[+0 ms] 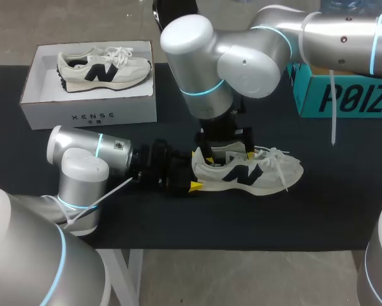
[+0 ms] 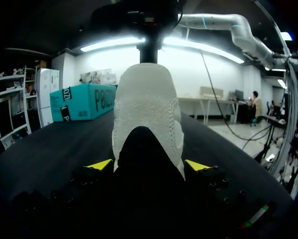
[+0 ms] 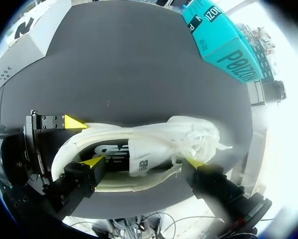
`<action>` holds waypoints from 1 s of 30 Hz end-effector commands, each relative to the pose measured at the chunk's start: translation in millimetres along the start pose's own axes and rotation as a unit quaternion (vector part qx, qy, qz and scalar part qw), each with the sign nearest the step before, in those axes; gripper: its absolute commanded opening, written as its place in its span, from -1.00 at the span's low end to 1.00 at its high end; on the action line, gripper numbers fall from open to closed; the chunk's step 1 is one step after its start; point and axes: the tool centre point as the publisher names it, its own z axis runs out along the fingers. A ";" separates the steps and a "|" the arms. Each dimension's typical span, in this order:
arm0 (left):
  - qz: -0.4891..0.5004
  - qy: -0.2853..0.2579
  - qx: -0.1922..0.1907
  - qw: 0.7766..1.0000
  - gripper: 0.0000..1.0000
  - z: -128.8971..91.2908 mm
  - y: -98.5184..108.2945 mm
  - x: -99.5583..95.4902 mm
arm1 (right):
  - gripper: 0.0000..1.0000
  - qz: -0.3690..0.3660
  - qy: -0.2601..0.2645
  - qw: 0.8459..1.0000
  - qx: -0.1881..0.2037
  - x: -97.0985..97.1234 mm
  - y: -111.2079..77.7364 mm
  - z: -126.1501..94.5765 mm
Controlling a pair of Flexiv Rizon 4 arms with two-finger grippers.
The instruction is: Take the shoe out of the shoebox, open the shoe tongue, remove and reinsert the insole, then place the shoe into the shoebox
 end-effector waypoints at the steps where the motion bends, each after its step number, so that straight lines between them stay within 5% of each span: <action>1: 0.000 -0.001 0.000 1.000 -1.00 3.4 2.0 -1.4 | 1.00 0.000 0.001 1.000 -0.004 -1.4 -3.5 0.0; 13: 0.000 -0.001 0.000 1.000 -1.00 3.4 2.0 -1.4 | 0.92 0.001 -0.010 1.000 -0.011 -8.6 -6.7 -4.7; 15: 0.000 -0.001 0.000 1.000 -1.00 3.4 2.0 -1.4 | 0.61 0.002 -0.012 1.000 -0.013 -9.9 -6.8 -5.9; 17: 0.000 -0.001 0.000 1.000 -1.00 3.4 2.0 -1.4 | -0.04 0.003 -0.013 1.000 -0.015 -10.8 -6.8 -6.8; 19: 0.000 -0.001 0.000 1.000 -1.00 3.4 2.0 -1.4 | -0.24 0.003 -0.015 1.000 -0.016 -11.0 -6.9 -7.0; 20: 0.000 -0.001 0.000 1.000 -1.00 3.4 2.0 -1.4 | -0.57 0.003 -0.016 1.000 -0.017 -11.3 -6.9 -7.2; 22: 0.000 -0.001 0.000 1.000 -1.00 3.4 2.0 -1.4 | -0.73 0.003 -0.017 1.000 -0.018 -11.5 -7.2 -7.5; 27: 0.000 -0.001 0.000 1.000 -1.00 3.4 2.0 -1.4 | -0.79 0.001 -0.019 1.000 -0.019 -11.3 -8.0 -7.9; 29: 0.000 -0.001 0.000 1.000 -1.00 3.4 2.0 -1.4 | -0.58 0.000 -0.019 1.000 -0.019 -10.4 -8.5 -8.0; 30: 0.000 -0.001 0.000 1.000 -1.00 3.4 2.0 -1.4 | -0.30 0.000 -0.020 1.000 -0.019 -9.8 -8.7 -8.0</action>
